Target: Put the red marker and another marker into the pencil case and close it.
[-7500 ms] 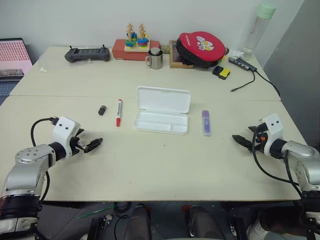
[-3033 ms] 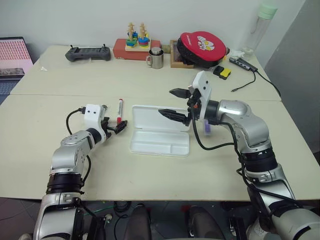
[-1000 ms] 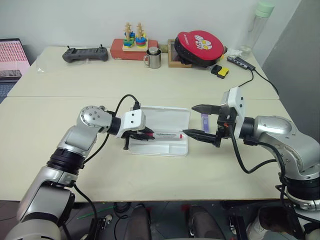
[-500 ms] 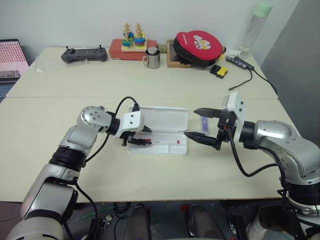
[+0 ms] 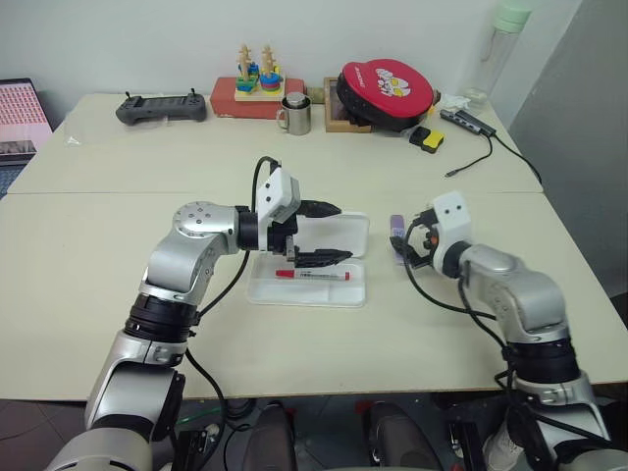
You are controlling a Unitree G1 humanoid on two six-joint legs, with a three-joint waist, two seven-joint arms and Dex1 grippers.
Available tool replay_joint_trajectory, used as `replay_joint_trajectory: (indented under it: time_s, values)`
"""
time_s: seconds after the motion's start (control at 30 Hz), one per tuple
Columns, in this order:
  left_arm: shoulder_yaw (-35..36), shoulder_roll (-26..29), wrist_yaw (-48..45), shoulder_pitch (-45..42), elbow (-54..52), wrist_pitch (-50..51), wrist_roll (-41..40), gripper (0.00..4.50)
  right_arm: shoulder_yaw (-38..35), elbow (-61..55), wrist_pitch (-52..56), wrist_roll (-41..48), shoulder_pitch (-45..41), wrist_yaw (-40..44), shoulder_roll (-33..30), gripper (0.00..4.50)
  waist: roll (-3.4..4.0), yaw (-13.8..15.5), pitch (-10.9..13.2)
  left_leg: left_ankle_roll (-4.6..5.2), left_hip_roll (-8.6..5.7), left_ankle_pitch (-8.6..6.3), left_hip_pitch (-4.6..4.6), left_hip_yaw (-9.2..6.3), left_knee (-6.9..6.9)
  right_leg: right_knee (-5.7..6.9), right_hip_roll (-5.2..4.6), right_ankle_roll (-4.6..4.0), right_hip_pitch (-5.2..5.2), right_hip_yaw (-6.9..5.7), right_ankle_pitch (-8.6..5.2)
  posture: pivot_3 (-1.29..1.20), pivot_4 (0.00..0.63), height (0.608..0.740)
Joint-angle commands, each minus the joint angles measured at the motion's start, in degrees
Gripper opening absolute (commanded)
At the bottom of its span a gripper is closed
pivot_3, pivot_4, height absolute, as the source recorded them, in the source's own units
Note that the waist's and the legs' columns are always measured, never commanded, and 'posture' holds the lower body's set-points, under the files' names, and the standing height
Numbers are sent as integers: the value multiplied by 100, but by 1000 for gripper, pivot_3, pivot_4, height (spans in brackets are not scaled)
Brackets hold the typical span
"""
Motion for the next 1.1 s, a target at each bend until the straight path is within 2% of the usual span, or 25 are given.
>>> replay_joint_trajectory:
  time_s: [0.03,0.17,0.27,0.47,0.63,0.67,0.8,0.83,0.9,0.97,1.1]
  values:
    - [105,-128,230,-46,-213,-10,-68,4452,185,-45,98,-244,8,-238,164,4500,0,1,0,0,0,0,0,0,0,0,0,0,0,0,0,0,150,740]
    - [191,-306,412,-67,-269,73,-201,4452,369,232,149,-525,67,-337,134,4500,0,5,0,0,0,0,1,0,1,0,0,2,2,-1,0,0,150,740]
    - [185,-381,595,-74,-265,-12,-112,4500,181,401,97,-603,12,-405,143,3950,-1,12,-1,0,0,0,5,0,3,-2,0,4,9,-2,-1,0,150,740]
    - [101,-423,654,-55,-295,-31,-95,4500,85,502,29,-665,-53,-357,97,2344,-1,46,-1,0,0,1,7,0,8,-3,-1,18,13,-1,1,0,150,740]
    - [129,-490,730,-159,-181,-142,-43,4500,-118,412,86,-666,-58,-487,151,1437,-1,73,-1,1,-1,1,6,0,8,-4,-1,16,14,-1,2,0,150,740]
    - [137,-504,741,-176,-166,-157,-39,4500,-140,396,92,-664,-63,-497,163,1135,-1,79,-1,1,-1,1,6,0,8,-4,-1,15,13,-1,2,0,150,740]
    - [197,-539,789,-245,-204,-141,-122,4500,-621,204,-473,-433,-394,-490,365,1096,0,79,-1,1,-1,1,5,0,6,-6,-1,13,10,0,3,0,150,740]
    - [247,-470,772,-210,-282,-88,-169,4500,-546,95,-901,-506,-511,-306,226,1096,1,67,0,1,-1,1,5,0,6,-6,-1,13,10,0,3,0,150,740]
    - [424,-189,629,-52,-481,29,-304,4500,-372,-195,-1550,-461,-737,213,56,1096,4,16,3,1,-2,1,3,2,5,-6,-1,14,6,3,3,0,150,740]
    - [633,135,526,117,-655,180,-447,4500,-304,-463,-1744,-82,-908,778,58,1096,7,-73,4,1,0,1,3,2,-1,-6,0,16,0,4,0,0,150,740]
    - [1098,921,372,843,-1157,636,-759,4500,265,-968,-1237,688,-932,2063,-182,1096,7,-151,3,2,7,0,10,-7,-17,0,7,-4,4,-6,-5,0,150,740]
